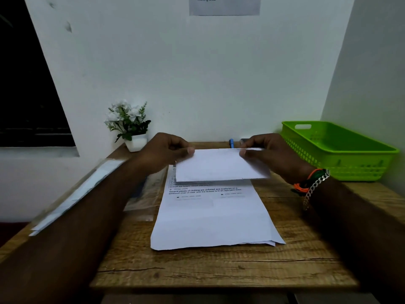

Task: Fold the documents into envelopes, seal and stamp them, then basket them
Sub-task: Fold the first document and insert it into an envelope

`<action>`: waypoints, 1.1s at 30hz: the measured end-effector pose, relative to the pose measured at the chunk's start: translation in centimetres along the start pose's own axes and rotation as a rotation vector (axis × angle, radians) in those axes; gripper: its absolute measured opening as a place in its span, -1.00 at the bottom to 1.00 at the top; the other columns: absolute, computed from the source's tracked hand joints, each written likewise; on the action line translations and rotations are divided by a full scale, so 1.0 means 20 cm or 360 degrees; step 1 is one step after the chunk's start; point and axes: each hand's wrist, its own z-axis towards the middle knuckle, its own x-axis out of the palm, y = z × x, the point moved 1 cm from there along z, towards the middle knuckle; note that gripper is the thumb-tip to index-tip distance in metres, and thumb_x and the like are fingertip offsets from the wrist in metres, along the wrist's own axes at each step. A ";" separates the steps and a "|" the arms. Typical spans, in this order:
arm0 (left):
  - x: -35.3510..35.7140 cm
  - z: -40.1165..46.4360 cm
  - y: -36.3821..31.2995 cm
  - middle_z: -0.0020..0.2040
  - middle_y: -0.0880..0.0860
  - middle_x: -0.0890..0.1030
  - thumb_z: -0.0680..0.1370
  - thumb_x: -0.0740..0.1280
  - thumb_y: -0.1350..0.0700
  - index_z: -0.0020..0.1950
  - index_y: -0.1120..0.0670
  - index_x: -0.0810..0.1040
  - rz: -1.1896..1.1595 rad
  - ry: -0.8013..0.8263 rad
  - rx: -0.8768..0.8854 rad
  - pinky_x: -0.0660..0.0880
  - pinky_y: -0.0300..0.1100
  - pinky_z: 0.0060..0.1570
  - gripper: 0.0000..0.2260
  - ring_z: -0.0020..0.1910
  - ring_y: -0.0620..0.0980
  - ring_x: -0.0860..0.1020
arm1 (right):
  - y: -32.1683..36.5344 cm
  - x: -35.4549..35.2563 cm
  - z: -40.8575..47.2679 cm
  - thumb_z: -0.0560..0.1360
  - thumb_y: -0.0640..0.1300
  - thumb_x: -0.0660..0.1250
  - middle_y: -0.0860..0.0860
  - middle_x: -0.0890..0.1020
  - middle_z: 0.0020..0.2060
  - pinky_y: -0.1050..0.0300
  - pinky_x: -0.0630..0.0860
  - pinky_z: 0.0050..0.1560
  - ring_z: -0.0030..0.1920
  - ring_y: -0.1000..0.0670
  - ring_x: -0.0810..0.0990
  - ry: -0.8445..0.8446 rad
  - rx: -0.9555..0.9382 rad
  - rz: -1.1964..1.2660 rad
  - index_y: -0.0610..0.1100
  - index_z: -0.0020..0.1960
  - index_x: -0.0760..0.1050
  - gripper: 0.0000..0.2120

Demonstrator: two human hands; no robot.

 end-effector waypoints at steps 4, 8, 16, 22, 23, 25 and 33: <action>0.03 0.01 0.03 -0.33 0.01 0.66 0.55 0.50 0.13 -0.15 0.12 0.72 -0.0012 -0.0082 -0.0050 0.46 -0.19 -0.31 -0.89 -0.33 -0.05 0.54 | -0.02 0.01 0.01 0.52 -0.25 0.47 -0.11 0.70 -0.20 0.22 0.53 -0.19 -0.19 0.05 0.62 -0.0013 0.0061 0.0030 -0.25 -0.09 0.70 -0.94; -0.01 0.02 0.06 -0.18 0.26 0.70 0.54 0.51 0.11 -0.09 0.17 0.73 0.0024 -0.0067 -0.0118 0.54 0.00 -0.19 -0.87 -0.23 0.08 0.57 | -0.06 -0.05 0.02 0.52 -0.28 0.46 -0.25 0.72 -0.14 0.04 0.58 -0.10 -0.17 -0.07 0.64 -0.0106 0.0145 0.0001 -0.32 -0.05 0.69 -0.91; 0.03 0.02 0.11 -0.15 -0.19 0.70 0.41 0.62 0.06 -0.15 -0.14 0.73 0.0711 0.0110 0.0040 0.48 -0.31 -0.18 -0.87 -0.19 -0.24 0.58 | -0.09 -0.03 0.01 0.42 -0.21 0.55 0.15 0.71 -0.29 0.45 0.42 -0.24 -0.31 0.31 0.59 0.0071 -0.0014 -0.0819 -0.07 -0.18 0.73 -0.94; 0.05 0.01 0.12 -0.28 -0.22 0.68 0.45 0.57 0.13 -0.19 -0.07 0.75 0.0790 0.0287 0.0078 0.41 -0.45 -0.27 -0.91 -0.28 -0.30 0.58 | -0.05 0.01 -0.02 0.43 -0.20 0.53 0.18 0.71 -0.27 0.46 0.44 -0.25 -0.29 0.30 0.60 0.0335 -0.0090 -0.0949 -0.06 -0.16 0.75 -0.95; 0.05 0.00 0.12 -0.30 -0.23 0.68 0.45 0.57 0.13 -0.18 -0.05 0.75 0.0799 0.0284 0.0080 0.41 -0.45 -0.27 -0.92 -0.28 -0.30 0.58 | -0.05 0.02 -0.03 0.43 -0.19 0.52 0.18 0.71 -0.28 0.47 0.43 -0.26 -0.31 0.30 0.59 0.0378 -0.0070 -0.1006 -0.05 -0.18 0.74 -0.93; 0.05 -0.02 0.10 -0.29 -0.23 0.67 0.46 0.56 0.12 -0.17 -0.06 0.75 0.0821 0.0270 0.0084 0.40 -0.44 -0.26 -0.92 -0.27 -0.33 0.58 | -0.05 0.03 -0.03 0.43 -0.18 0.51 0.20 0.68 -0.30 0.49 0.41 -0.28 -0.30 0.32 0.58 0.0400 -0.0051 -0.1088 0.01 -0.23 0.70 -0.89; -0.31 -0.47 0.07 0.05 -0.24 0.65 0.51 0.53 0.05 0.03 -0.15 0.73 0.0848 0.0185 0.0036 0.41 -0.44 0.02 -0.87 0.06 -0.32 0.56 | 0.11 0.11 -0.08 0.46 -0.11 0.46 0.27 0.64 -0.30 0.34 0.36 -0.22 -0.27 0.35 0.57 0.0417 -0.0246 -0.1354 -0.01 -0.18 0.69 -0.94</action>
